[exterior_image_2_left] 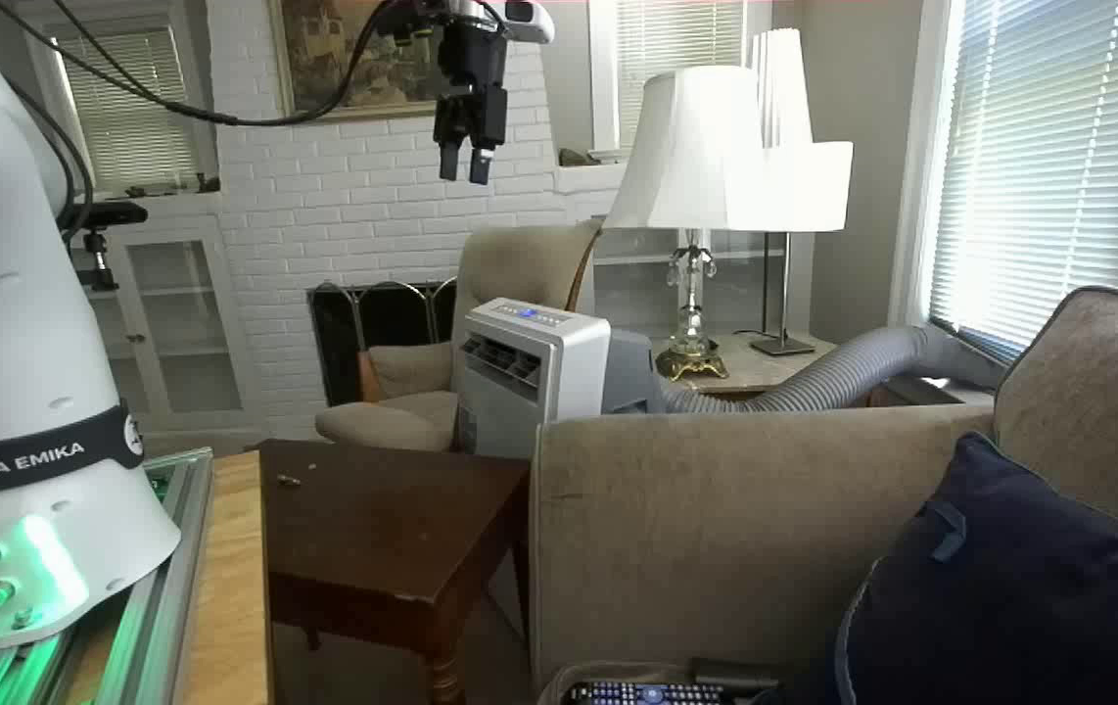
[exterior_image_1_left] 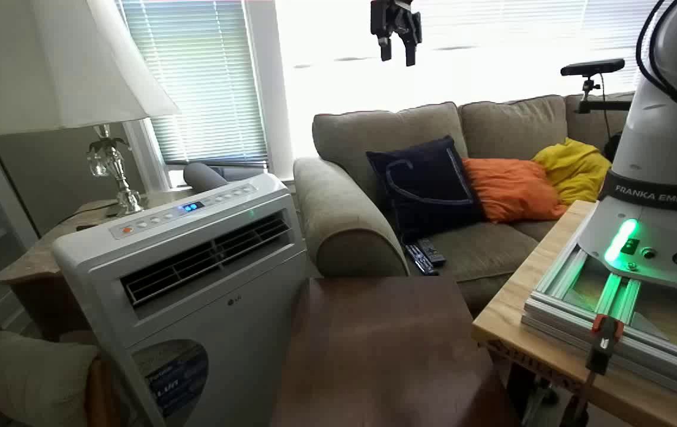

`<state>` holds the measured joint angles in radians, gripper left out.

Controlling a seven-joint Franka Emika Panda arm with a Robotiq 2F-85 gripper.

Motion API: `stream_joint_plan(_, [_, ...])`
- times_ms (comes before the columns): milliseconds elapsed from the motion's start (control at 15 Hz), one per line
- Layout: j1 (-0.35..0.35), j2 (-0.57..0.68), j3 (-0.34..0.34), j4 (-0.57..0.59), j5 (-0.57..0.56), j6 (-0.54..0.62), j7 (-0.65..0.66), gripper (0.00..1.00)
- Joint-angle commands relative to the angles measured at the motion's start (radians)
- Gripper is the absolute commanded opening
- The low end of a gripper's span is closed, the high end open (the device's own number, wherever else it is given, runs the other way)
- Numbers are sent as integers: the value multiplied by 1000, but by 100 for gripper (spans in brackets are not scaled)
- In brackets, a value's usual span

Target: Put the two remotes on the table

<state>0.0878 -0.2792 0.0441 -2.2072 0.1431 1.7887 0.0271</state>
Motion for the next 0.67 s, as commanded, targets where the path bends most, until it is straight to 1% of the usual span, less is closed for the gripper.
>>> stream_joint_plan(0, [-8, 0, 7, 2, 2, -2, -2, 100])
stream_joint_plan(267, [-8, 0, 7, 2, 2, -2, -2, 100])
stream_joint_plan(333, [-15, 8, 15, 8, -15, 12, 45, 100])
stream_joint_plan(400, [-29, 27, 25, 11, -35, 71, 119, 100])
stream_joint_plan(467, [-38, 52, 25, 20, -37, 112, 161, 100])
stream_joint_plan(600, [-59, 104, 23, 23, -59, 233, 231, 100])
